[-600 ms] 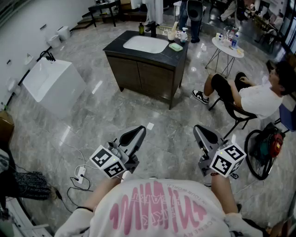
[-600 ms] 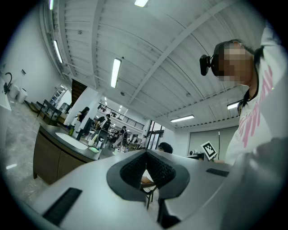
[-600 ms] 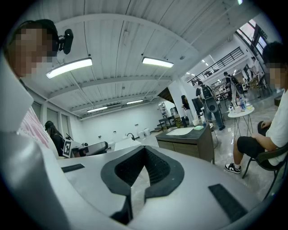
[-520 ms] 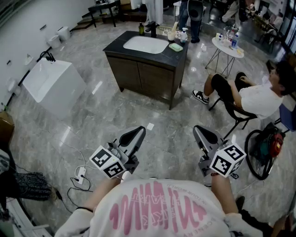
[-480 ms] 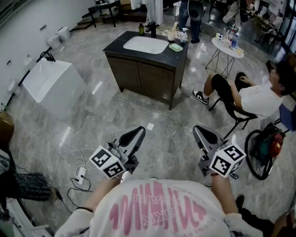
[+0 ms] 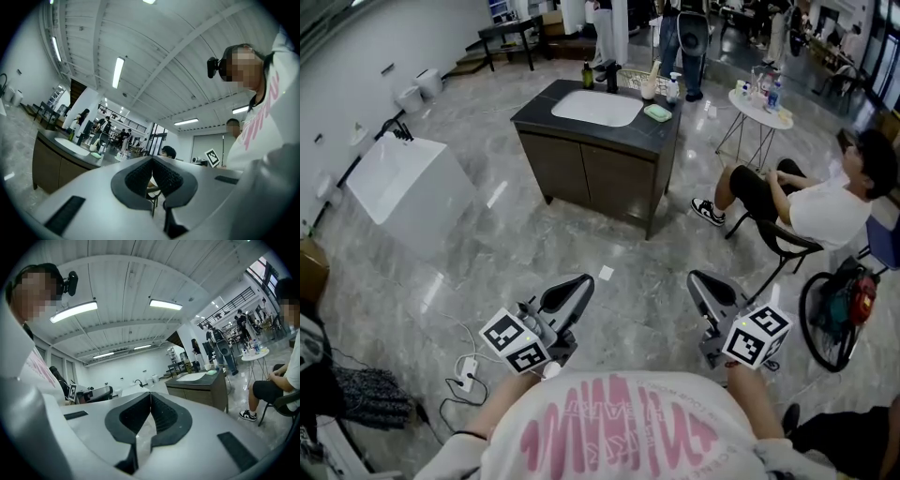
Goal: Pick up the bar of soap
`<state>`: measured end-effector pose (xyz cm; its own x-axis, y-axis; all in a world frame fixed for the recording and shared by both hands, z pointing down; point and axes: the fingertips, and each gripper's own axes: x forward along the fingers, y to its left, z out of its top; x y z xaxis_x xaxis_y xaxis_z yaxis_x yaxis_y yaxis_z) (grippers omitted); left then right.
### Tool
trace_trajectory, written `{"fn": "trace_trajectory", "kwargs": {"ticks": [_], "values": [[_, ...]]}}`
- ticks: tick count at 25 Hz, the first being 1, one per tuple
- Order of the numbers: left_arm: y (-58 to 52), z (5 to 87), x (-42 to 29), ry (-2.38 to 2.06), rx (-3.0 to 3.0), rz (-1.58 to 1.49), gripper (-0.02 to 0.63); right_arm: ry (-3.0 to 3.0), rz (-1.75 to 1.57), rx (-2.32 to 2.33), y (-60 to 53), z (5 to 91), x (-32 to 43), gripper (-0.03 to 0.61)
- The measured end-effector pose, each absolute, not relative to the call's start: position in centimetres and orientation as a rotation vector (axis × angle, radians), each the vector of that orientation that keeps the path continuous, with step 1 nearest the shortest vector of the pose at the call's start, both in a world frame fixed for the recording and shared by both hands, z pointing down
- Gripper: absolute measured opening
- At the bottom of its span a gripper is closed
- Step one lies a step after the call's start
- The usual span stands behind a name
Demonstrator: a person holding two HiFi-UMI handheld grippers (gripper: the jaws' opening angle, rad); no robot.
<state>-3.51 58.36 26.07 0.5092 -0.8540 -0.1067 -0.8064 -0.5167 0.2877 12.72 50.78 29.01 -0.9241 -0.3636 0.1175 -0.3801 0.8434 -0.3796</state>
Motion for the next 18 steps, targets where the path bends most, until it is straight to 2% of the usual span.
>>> {"fn": "trace_trajectory", "kwargs": {"ticks": [11,18], "values": [[55.8,26.8,-4.9,-1.354,2.655,-0.338,0.009,-2.980,0.673,0.792,48.1,31.1,13.6,0.012],[47.9,28.4,-5.2,-1.344,2.635,-0.323,0.009,-3.013,0.689,0.849,39.5,31.3,13.6,0.012]]}}
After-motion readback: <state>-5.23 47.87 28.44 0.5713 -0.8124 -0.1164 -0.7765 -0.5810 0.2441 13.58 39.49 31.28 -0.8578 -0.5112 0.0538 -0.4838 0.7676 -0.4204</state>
